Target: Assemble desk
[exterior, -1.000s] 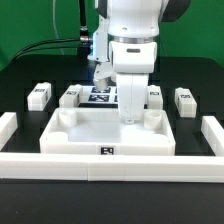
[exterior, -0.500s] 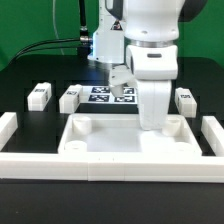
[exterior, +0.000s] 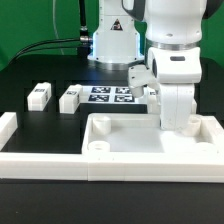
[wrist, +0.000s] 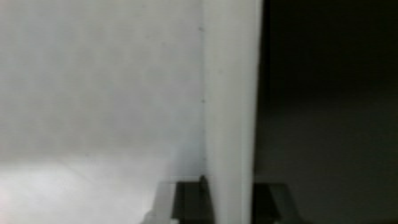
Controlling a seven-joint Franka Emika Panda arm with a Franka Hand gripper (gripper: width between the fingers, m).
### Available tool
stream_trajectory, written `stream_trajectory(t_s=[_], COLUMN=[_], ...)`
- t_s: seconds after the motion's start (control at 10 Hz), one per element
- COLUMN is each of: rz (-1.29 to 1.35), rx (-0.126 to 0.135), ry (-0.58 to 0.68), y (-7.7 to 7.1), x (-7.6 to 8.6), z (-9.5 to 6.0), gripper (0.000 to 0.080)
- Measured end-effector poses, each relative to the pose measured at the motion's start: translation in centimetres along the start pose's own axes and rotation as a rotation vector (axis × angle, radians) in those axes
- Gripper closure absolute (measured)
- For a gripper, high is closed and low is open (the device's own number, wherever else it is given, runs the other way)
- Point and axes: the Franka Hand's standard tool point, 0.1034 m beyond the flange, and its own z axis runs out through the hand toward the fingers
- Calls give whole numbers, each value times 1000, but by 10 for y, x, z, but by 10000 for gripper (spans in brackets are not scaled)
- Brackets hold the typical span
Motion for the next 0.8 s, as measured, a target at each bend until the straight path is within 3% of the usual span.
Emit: stream_trajectory(t_s=[0.2, 0.5, 0.6, 0.7, 0.8], rz=[1, 1, 6, 37, 79], rx=[1, -4, -9, -33, -98], ry=[0, 0, -3, -2, 14], y=[0, 1, 2, 3, 0], x=[0, 0, -1, 0, 2], z=[1, -1, -7, -17, -31], gripper=[730, 241, 179, 179, 155])
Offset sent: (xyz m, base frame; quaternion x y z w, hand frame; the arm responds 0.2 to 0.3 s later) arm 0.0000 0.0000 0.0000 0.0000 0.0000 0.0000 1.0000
